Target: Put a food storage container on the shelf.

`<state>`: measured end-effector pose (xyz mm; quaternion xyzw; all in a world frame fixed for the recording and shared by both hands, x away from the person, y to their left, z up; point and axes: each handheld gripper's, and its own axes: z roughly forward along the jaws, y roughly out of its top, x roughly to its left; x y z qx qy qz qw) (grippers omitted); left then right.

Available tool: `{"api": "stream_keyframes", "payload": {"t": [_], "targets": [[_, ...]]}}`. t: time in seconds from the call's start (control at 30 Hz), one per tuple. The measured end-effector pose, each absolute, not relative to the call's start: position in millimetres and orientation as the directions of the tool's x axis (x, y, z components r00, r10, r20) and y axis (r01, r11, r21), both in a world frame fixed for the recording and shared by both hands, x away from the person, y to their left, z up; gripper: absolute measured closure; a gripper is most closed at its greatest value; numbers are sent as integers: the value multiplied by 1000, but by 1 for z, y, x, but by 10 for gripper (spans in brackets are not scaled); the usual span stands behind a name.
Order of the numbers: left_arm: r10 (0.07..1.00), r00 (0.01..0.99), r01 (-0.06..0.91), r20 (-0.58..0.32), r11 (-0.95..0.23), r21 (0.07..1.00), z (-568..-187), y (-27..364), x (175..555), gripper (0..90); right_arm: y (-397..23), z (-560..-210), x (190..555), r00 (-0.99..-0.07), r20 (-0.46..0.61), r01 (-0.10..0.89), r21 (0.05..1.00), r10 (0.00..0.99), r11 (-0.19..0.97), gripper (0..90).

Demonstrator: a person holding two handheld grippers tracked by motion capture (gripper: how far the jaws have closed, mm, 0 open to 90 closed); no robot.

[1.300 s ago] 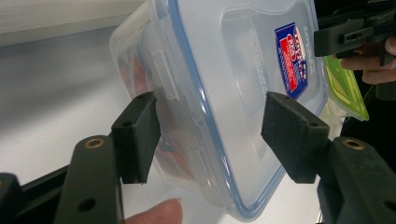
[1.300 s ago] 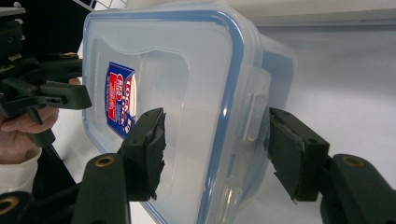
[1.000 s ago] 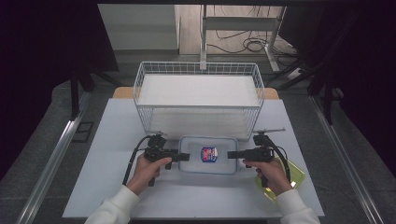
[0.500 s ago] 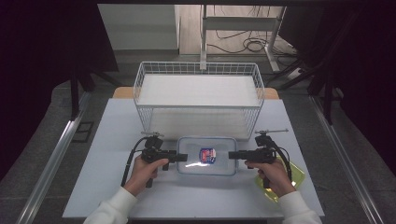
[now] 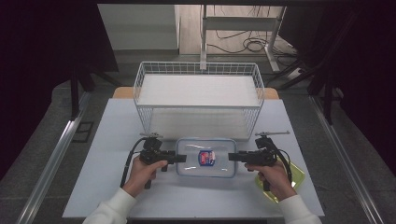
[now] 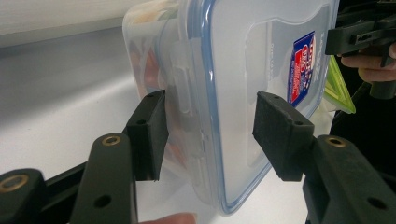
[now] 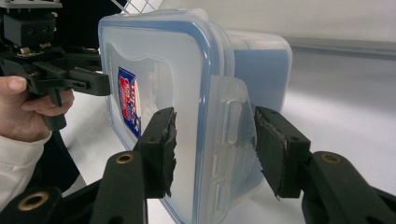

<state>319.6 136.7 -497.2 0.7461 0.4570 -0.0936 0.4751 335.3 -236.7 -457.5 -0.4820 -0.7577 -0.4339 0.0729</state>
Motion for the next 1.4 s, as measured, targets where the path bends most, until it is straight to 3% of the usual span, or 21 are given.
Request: {"api": "stream_keyframes", "payload": {"t": [0.6,1.4], "targets": [[577,605,735,-548,-141,663,-475,139,312,484,-239,-439,324,-570,495,746,647,656,159,499],[572,663,657,-483,-136,741,-410,145,306,500,-236,-377,317,-628,443,665,732,640,146,498]]}}
